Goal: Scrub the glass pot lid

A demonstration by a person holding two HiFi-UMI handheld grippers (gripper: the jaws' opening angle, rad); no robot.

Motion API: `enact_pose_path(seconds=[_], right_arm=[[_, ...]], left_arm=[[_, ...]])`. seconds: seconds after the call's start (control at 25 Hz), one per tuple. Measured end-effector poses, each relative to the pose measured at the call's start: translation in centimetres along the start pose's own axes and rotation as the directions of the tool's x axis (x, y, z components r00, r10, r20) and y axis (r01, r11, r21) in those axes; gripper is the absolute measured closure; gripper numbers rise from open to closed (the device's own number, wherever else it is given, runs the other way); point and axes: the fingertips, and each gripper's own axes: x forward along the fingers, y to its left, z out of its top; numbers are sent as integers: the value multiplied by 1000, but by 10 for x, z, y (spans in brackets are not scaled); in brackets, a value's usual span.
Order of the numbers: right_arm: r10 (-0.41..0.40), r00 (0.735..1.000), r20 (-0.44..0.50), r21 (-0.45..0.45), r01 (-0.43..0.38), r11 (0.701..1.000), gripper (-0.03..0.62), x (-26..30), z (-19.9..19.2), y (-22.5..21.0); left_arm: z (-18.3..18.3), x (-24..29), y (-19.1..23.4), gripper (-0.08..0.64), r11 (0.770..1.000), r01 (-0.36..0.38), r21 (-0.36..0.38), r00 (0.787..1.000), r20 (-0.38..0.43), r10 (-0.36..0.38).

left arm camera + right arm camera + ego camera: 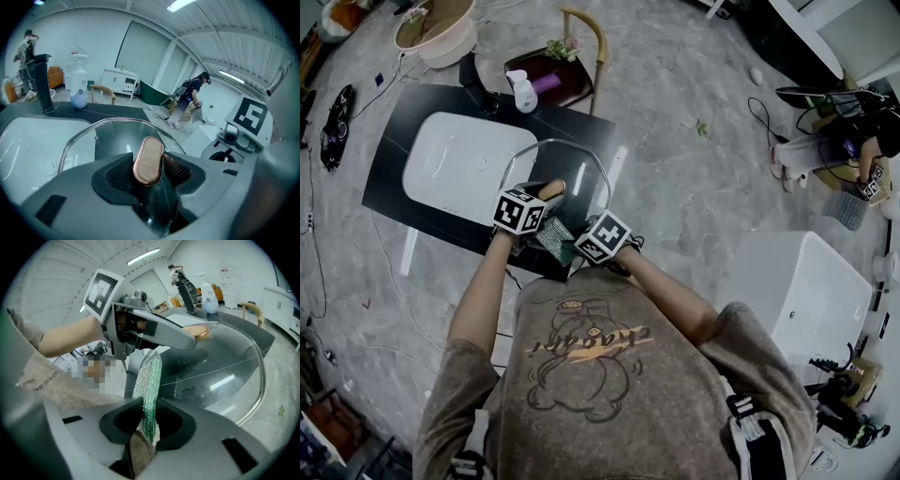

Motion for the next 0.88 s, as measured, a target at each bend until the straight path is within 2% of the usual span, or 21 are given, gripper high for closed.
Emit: enact_pose_path(seconds=[0.28,0.44,0.64,0.76,0.88], right_arm=[[-12,998,59,-1,12,1000,497,-29,12,-8],[-10,996,91,14,9,1000,497,-45,15,-11],[-45,986,163,24,42,999,497,-70,31,-17],[-87,971,224,39,81,996,497,-89,43,-23],[-157,932,328,77,139,987,497,-115,58,-29]], left_arm=[[4,-9,0,350,1000,0,-6,1000,9,0],[25,-27,0,348,1000,-9,-15,996,92,11],[53,-57,5,348,998,-55,7,982,180,53],[65,-78,5,350,997,-80,8,970,230,76],[74,-100,0,350,996,-93,3,958,272,88]])
